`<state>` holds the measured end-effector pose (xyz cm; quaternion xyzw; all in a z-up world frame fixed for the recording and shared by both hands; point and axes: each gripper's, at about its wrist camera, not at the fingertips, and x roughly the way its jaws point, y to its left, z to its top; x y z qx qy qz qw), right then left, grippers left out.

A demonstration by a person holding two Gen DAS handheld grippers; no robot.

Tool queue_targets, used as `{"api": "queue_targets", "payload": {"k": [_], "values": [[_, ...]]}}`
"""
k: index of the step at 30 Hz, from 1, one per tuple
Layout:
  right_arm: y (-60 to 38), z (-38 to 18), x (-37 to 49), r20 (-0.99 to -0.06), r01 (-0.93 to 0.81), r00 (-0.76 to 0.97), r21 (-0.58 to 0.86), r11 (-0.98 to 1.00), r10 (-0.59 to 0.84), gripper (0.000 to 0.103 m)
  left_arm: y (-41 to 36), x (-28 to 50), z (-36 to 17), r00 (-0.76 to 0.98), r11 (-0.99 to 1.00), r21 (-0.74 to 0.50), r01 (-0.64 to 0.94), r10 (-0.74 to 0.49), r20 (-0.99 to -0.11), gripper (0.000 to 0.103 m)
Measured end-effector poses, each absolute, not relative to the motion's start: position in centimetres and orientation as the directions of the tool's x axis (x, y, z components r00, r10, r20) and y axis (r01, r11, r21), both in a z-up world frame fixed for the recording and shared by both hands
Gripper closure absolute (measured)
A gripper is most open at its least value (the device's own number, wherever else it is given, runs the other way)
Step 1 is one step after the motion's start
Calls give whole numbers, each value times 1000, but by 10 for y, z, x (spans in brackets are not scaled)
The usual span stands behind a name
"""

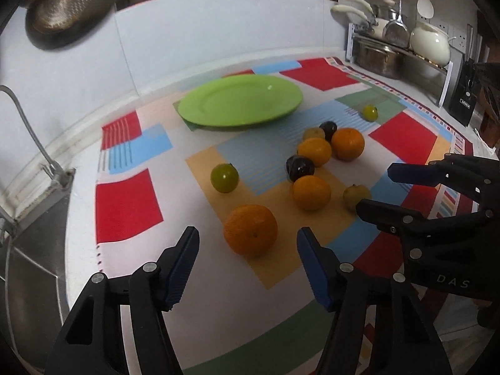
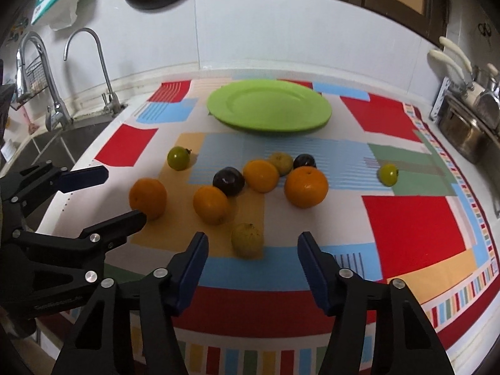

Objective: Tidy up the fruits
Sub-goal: 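Grasp the large orange with the left tool while the right tool grasps the tan fruit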

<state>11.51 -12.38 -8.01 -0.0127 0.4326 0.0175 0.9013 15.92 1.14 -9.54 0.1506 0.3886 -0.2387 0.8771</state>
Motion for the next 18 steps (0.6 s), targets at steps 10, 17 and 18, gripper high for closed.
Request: {"api": "queue_targets", "payload": {"k": [10, 17, 18], "values": [[-124, -95, 131, -809, -50, 585, 28, 998, 52, 62, 11, 174, -109, 542, 838, 51, 543, -303, -784, 53], [-121, -99, 135, -815, -56, 576, 28, 998, 55, 73, 11, 177, -112, 524, 834, 25, 552, -323, -788, 62], [-121, -99, 136, -815, -54, 577, 25, 998, 51, 75, 10, 177, -112, 524, 832, 27, 554, -323, -788, 62]]}}
